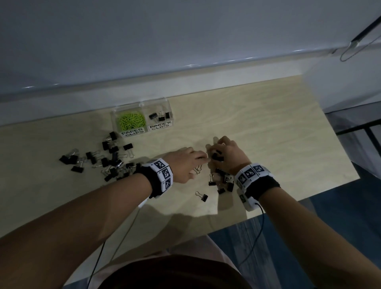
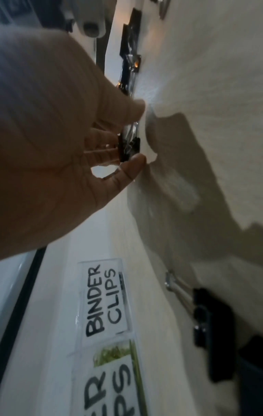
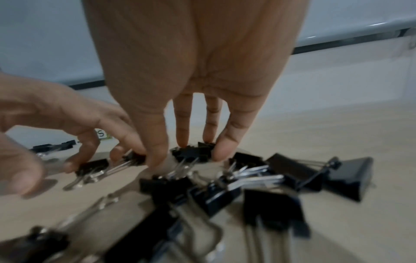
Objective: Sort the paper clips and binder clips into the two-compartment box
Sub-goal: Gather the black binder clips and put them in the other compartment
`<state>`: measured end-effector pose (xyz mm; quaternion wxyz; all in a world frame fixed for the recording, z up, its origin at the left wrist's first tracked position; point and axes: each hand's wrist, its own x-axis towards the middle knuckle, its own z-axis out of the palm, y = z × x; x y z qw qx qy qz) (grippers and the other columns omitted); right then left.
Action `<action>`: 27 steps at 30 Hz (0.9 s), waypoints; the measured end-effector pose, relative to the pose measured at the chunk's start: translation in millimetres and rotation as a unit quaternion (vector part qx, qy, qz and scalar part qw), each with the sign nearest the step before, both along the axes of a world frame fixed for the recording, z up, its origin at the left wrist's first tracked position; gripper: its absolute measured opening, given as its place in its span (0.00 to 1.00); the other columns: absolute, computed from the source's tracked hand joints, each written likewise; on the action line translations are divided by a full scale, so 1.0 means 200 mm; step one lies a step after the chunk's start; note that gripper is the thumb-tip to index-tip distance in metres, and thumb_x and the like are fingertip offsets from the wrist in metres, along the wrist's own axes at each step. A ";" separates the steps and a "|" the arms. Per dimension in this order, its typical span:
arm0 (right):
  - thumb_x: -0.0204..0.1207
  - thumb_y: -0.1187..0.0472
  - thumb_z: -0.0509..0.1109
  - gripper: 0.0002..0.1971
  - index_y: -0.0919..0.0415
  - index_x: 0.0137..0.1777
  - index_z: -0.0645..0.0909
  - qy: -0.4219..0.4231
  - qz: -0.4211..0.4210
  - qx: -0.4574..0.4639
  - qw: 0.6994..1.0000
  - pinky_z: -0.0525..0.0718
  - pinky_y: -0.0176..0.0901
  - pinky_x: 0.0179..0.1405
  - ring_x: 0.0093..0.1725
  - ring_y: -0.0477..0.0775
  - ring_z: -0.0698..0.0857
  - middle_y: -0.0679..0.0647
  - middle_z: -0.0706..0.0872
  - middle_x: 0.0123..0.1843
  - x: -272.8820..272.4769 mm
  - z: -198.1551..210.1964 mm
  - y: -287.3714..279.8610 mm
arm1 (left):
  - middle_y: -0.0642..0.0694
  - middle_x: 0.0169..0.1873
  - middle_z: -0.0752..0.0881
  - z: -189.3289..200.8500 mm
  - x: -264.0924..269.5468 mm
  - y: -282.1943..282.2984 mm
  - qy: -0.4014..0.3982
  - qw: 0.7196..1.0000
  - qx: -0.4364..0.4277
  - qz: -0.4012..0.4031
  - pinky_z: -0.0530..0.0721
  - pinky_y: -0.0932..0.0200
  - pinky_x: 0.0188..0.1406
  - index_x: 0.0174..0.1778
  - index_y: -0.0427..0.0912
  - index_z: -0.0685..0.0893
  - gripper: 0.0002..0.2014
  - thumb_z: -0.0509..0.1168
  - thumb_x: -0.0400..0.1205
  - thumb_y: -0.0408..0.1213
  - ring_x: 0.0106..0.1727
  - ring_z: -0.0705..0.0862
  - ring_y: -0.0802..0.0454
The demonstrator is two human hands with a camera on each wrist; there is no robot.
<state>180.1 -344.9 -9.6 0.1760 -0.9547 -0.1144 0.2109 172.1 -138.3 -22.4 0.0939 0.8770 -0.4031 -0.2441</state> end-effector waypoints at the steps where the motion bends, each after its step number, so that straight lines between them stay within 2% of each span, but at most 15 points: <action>1: 0.68 0.56 0.74 0.18 0.52 0.60 0.81 -0.002 -0.001 -0.001 1.000 0.82 0.52 0.53 0.56 0.58 0.75 0.55 0.75 0.57 -0.01 0.01 0.01 | 0.55 0.75 0.64 0.00 0.00 0.00 -0.005 1.000 0.008 -0.009 0.78 0.47 0.63 0.78 0.53 0.60 0.32 0.65 0.78 0.43 0.65 0.69 0.46; 4: 0.67 0.63 0.74 0.14 0.57 0.54 0.84 0.005 -0.020 0.019 1.000 0.84 0.54 0.53 0.50 0.61 0.80 0.57 0.77 0.52 -0.02 0.00 0.03 | 0.51 0.70 0.70 0.01 0.00 0.00 -0.018 0.999 0.019 -0.023 0.78 0.48 0.61 0.73 0.49 0.70 0.25 0.64 0.78 0.36 0.61 0.73 0.45; 7: 0.66 0.64 0.74 0.11 0.60 0.49 0.85 0.013 -0.031 0.021 0.999 0.82 0.46 0.48 0.46 0.59 0.81 0.57 0.78 0.48 -0.02 -0.01 0.04 | 0.46 0.64 0.74 0.03 0.00 0.00 -0.015 1.000 0.004 -0.002 0.79 0.48 0.59 0.67 0.45 0.75 0.20 0.64 0.79 0.36 0.58 0.77 0.44; 11: 0.63 0.62 0.75 0.08 0.58 0.42 0.82 0.020 -0.047 0.024 0.998 0.77 0.41 0.40 0.43 0.57 0.80 0.53 0.76 0.44 -0.01 0.00 0.07 | 0.44 0.57 0.73 0.06 0.00 0.02 0.016 0.997 -0.029 0.074 0.80 0.50 0.45 0.59 0.41 0.77 0.16 0.69 0.78 0.40 0.51 0.78 0.45; 16: 0.61 0.61 0.78 0.11 0.59 0.41 0.81 0.012 -0.036 0.047 0.998 0.81 0.44 0.40 0.41 0.56 0.80 0.52 0.76 0.44 -0.01 -0.02 0.13 | 0.43 0.53 0.72 0.07 -0.01 0.05 0.037 0.993 -0.018 0.113 0.78 0.52 0.42 0.53 0.42 0.79 0.12 0.68 0.76 0.38 0.48 0.78 0.43; 19: 0.60 0.59 0.80 0.13 0.60 0.41 0.82 -0.003 -0.039 0.069 0.997 0.76 0.39 0.37 0.39 0.56 0.80 0.51 0.76 0.41 -0.01 -0.04 0.16 | 0.43 0.53 0.73 0.11 -0.03 0.06 0.022 0.992 0.002 0.120 0.70 0.57 0.39 0.51 0.42 0.81 0.09 0.67 0.76 0.38 0.48 0.75 0.46; 21: 0.58 0.58 0.82 0.14 0.60 0.38 0.81 -0.008 -0.070 0.094 0.993 0.73 0.36 0.35 0.37 0.54 0.79 0.51 0.76 0.39 0.00 -0.05 0.18 | 0.43 0.51 0.75 0.13 -0.05 0.08 0.022 0.992 0.003 0.126 0.66 0.59 0.38 0.45 0.40 0.82 0.05 0.67 0.76 0.36 0.45 0.74 0.48; 23: 0.57 0.58 0.82 0.13 0.60 0.37 0.81 -0.008 -0.112 0.133 0.985 0.77 0.37 0.35 0.37 0.54 0.80 0.52 0.80 0.38 0.01 -0.05 0.20 | 0.44 0.48 0.77 0.13 -0.06 0.10 0.032 0.991 0.007 0.129 0.63 0.59 0.35 0.41 0.40 0.81 0.01 0.65 0.76 0.32 0.41 0.76 0.48; 25: 0.58 0.65 0.81 0.10 0.61 0.36 0.82 0.005 -0.159 0.200 0.967 0.84 0.40 0.37 0.38 0.56 0.85 0.55 0.84 0.40 0.02 -0.03 0.22 | 0.44 0.46 0.80 0.12 -0.08 0.11 0.041 0.990 0.016 0.134 0.65 0.57 0.34 0.41 0.40 0.80 0.02 0.63 0.76 0.30 0.41 0.80 0.44; 27: 0.59 0.72 0.79 0.10 0.62 0.37 0.83 0.027 -0.187 0.264 0.946 0.85 0.36 0.36 0.37 0.56 0.87 0.56 0.86 0.40 0.06 0.03 0.27 | 0.43 0.45 0.83 0.13 -0.09 0.13 0.050 0.988 0.026 0.146 0.68 0.55 0.33 0.42 0.38 0.80 0.03 0.61 0.78 0.31 0.40 0.81 0.42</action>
